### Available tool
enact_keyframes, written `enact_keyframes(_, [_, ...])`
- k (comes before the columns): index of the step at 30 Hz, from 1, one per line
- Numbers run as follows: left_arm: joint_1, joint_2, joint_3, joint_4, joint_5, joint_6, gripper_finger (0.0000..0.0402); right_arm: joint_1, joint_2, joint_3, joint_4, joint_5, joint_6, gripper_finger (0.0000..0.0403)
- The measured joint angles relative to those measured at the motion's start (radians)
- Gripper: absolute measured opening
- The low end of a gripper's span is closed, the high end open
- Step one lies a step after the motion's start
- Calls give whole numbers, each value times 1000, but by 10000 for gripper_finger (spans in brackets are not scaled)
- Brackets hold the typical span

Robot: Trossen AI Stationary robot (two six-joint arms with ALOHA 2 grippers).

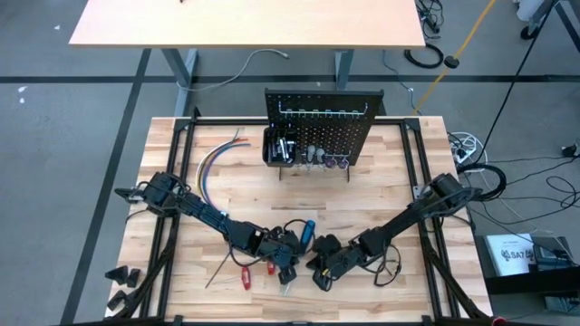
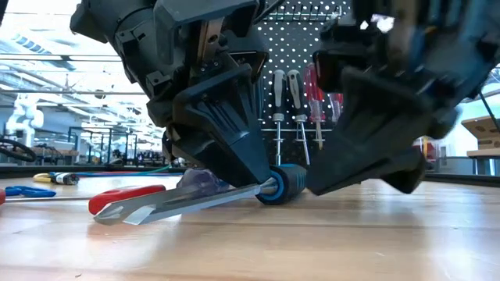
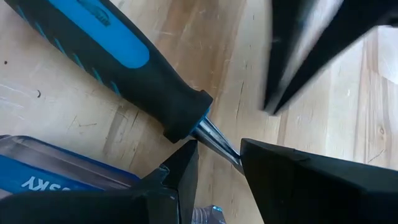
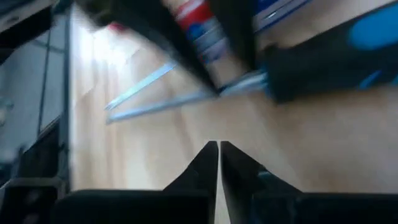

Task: Hang tools onto peg board
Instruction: Hang the blue flat screwdriver on the peg board

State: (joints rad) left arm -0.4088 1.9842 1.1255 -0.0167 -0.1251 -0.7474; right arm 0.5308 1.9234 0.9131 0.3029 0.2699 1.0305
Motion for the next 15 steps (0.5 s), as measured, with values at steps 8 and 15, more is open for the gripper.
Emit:
enact_keyframes(8, [8, 0, 0, 1, 15, 31, 130, -37, 56, 33, 30, 53, 20, 1])
enact_keyframes(15, [17, 0, -1, -8, 14, 66, 130, -42, 78, 94, -5, 64, 32, 0])
